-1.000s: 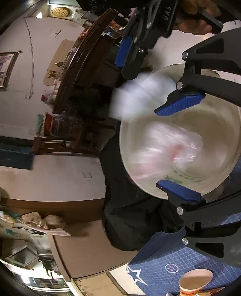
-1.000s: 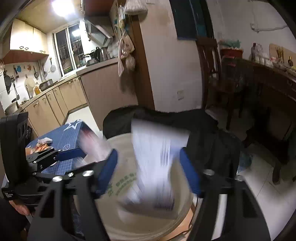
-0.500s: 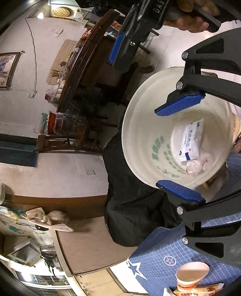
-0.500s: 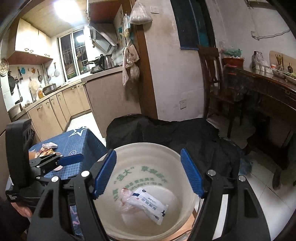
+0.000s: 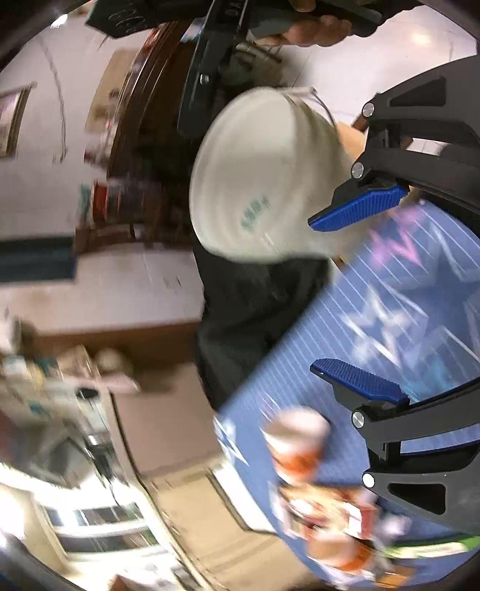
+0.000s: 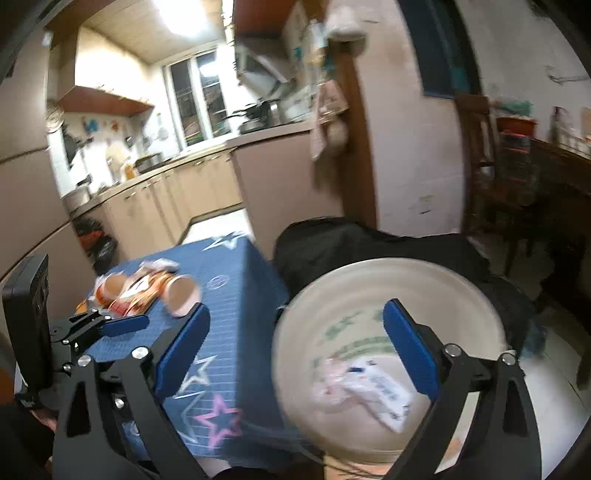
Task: Collect trash
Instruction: 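Return both tools to the table above the remaining trash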
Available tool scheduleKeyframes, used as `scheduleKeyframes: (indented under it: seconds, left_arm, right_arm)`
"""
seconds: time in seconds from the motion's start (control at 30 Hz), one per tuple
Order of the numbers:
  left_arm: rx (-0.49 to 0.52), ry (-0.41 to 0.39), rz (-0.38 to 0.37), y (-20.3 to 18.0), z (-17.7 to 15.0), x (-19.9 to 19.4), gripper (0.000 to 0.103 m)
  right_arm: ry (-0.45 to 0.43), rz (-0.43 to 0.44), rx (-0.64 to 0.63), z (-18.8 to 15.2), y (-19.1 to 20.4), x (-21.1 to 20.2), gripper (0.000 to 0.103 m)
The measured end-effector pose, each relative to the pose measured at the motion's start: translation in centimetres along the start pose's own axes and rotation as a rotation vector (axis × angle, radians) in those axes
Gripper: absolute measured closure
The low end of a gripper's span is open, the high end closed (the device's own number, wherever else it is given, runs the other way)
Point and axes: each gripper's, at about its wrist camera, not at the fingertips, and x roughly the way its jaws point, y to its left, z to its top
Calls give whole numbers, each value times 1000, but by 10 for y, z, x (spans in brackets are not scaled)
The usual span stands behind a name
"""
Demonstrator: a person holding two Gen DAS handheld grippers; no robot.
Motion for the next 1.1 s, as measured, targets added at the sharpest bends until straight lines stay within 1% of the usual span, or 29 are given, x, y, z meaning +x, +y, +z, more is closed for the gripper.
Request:
scheduleKeyframes:
  seconds: [0.07, 0.1, 0.13, 0.27, 0.33, 0.37, 0.47, 0.53, 0.57, 0.63, 0.7, 0.73, 0.8, 0.93, 1.0, 1.03, 1.07, 1.1]
  left_arm:
    - [-67, 14, 51, 30, -19, -11, 30]
    - [-99, 22, 81, 44, -28, -17, 27]
    - [-129, 26, 113, 57, -37, -23, 26]
    - [-285, 63, 242, 125, -80, -53, 26]
    - [-344, 67, 300, 150, -98, -68, 26]
    - [-384, 67, 336, 168, -108, -78, 26]
    - [-472, 63, 409, 204, -131, -101, 24]
    - [-509, 57, 461, 224, -142, -113, 22]
    - [-518, 53, 472, 231, -146, -117, 22]
    - [-514, 47, 473, 240, -150, -120, 21]
    - [-473, 49, 473, 247, -153, -117, 21]
    - [-456, 56, 479, 251, -157, -114, 21]
    - [-432, 74, 443, 260, -160, -104, 21]
    - [-414, 97, 411, 272, -163, -87, 21]
    - [-406, 107, 395, 279, -163, -77, 21]
    - [-399, 117, 375, 281, -163, -72, 21]
    - [-404, 132, 349, 283, -163, -68, 21]
    - [-410, 147, 310, 284, -163, -64, 21]
  right_arm:
    - [24, 33, -24, -6, 20, 12, 9]
    - [33, 44, -30, -9, 27, 16, 9]
    - [50, 66, -39, -12, 37, 23, 9]
    - [105, 135, -73, -23, 72, 45, 9]
    - [118, 166, -85, -27, 86, 52, 9]
    - [127, 197, -94, -28, 97, 58, 9]
    - [138, 259, -110, -29, 123, 71, 9]
    - [151, 340, -129, -26, 149, 85, 9]
    - [151, 373, -141, -24, 161, 90, 9]
    - [150, 449, -194, -17, 197, 105, 12]
    - [153, 509, -237, -11, 225, 119, 14]
    - [149, 523, -256, -7, 238, 126, 14]
    - [151, 539, -300, 2, 265, 145, 14]
    - [184, 549, -329, 14, 296, 180, 15]
    - [216, 559, -337, 17, 308, 198, 23]
    - [228, 562, -340, 17, 312, 204, 25]
    - [244, 568, -345, 17, 318, 212, 31]
    - [266, 574, -348, 15, 321, 220, 35]
